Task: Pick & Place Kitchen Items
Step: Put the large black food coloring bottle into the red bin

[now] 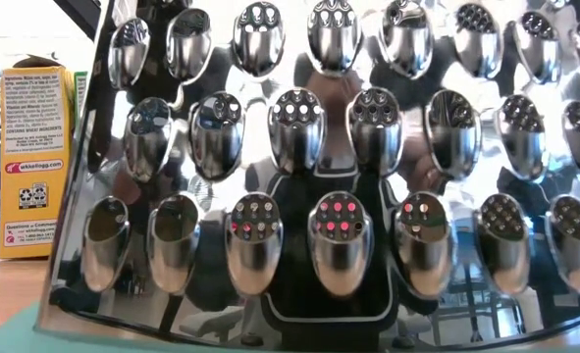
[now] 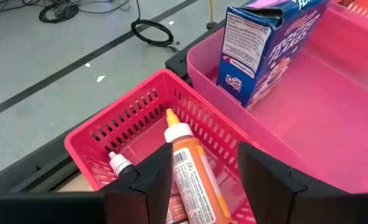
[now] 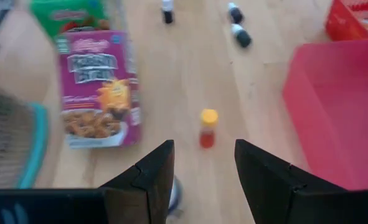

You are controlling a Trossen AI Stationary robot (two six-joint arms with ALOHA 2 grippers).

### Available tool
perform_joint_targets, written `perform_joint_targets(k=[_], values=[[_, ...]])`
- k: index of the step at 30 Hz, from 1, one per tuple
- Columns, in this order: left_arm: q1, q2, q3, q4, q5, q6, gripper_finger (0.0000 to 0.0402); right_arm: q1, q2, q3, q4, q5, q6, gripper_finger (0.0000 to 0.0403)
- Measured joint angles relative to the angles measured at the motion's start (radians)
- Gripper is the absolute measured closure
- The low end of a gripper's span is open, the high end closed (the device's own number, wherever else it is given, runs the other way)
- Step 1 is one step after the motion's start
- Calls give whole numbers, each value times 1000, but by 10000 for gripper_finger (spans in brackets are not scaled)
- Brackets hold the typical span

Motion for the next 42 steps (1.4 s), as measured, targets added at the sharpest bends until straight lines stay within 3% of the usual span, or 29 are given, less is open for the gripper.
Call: perform_joint_targets(k=[10,16,35,42], values=[[-7,0,0,-5,2,-16,222,129,-26,-3,-41,5,20,238],[-11,0,0,-5,2,-19,222,174,-26,-50,-12,153,34,238],[-12,0,0,-5,1,-21,222,164,-19,-216,321,164,27,238],[-13,0,0,-4,1,-21,222,126,-7,-251,327,165,39,238]])
